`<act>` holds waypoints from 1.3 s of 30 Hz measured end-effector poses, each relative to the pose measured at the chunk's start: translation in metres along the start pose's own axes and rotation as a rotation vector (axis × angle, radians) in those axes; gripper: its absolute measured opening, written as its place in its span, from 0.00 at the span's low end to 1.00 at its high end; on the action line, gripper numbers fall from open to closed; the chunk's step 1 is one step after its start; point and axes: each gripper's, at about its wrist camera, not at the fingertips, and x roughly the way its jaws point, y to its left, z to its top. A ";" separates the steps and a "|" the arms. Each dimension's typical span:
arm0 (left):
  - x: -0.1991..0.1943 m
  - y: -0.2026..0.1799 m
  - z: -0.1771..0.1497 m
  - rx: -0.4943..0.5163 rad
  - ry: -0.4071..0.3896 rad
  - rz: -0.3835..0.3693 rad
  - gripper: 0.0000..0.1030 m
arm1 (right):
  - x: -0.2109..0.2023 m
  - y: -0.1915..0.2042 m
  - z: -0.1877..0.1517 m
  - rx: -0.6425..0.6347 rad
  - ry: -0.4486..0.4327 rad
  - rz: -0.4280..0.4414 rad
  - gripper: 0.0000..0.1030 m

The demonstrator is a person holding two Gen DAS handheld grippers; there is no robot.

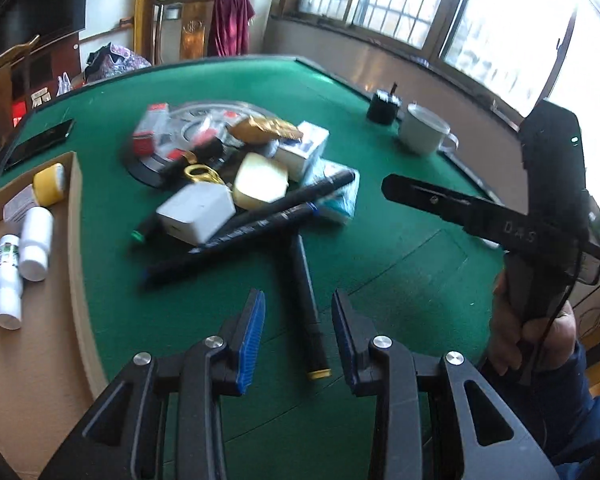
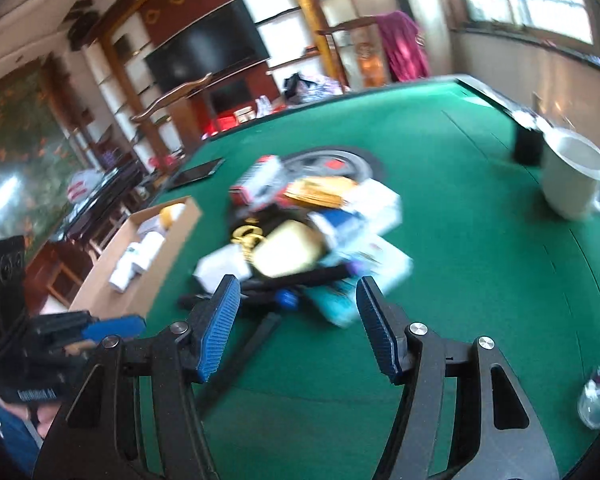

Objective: Organize objects
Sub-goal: 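Grasp a black marker with the left gripper while the right reaches for the blue snack bag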

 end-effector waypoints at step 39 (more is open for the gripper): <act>0.039 0.002 -0.007 -0.046 0.027 0.193 0.14 | 0.020 -0.011 -0.004 -0.182 0.405 0.394 0.66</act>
